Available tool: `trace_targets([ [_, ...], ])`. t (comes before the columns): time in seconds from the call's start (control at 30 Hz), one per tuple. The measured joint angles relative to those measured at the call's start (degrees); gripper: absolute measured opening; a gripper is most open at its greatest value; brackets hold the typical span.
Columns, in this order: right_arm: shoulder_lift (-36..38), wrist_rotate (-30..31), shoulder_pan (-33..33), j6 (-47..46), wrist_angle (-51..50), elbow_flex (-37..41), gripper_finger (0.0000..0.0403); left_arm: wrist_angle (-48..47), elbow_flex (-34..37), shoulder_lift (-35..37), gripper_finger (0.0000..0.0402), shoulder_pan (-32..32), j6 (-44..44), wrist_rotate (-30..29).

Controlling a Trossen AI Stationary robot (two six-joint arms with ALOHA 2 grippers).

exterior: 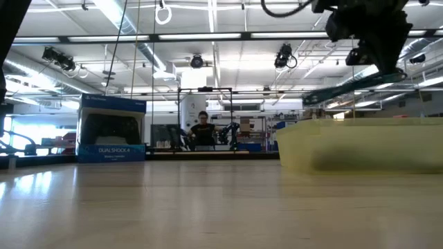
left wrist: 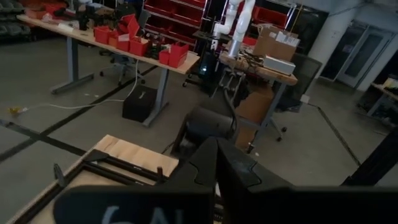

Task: Pick and place USB-C Cables
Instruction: Put the blue charger cable into the yellow bin, then move the yellow bin to the center of the table

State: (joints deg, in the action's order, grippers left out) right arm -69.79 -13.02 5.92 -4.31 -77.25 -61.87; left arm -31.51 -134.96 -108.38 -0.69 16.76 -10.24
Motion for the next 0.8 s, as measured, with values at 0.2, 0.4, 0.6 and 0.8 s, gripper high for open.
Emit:
trace_targets([
  [0.2,-1.5,0.1,-2.2,-3.2,0.5,3.3,0.0057,-0.1,0.0,0.0,0.0013,0.9,1.0,0.0],
  [0.4,-0.9,1.4,-2.5,-6.5,1.6,3.9,0.0122,-0.9,0.0,0.0,0.0013,1.3,4.9,0.1],
  [0.6,-0.8,-0.5,-2.5,-9.1,1.1,3.9,0.0153,-1.5,0.0,0.0,0.0013,1.3,8.4,0.0],
  [0.8,-0.5,-1.2,-2.5,-14.2,0.6,3.9,0.0139,-5.5,0.0,0.0,0.0013,0.7,15.6,0.1],
])
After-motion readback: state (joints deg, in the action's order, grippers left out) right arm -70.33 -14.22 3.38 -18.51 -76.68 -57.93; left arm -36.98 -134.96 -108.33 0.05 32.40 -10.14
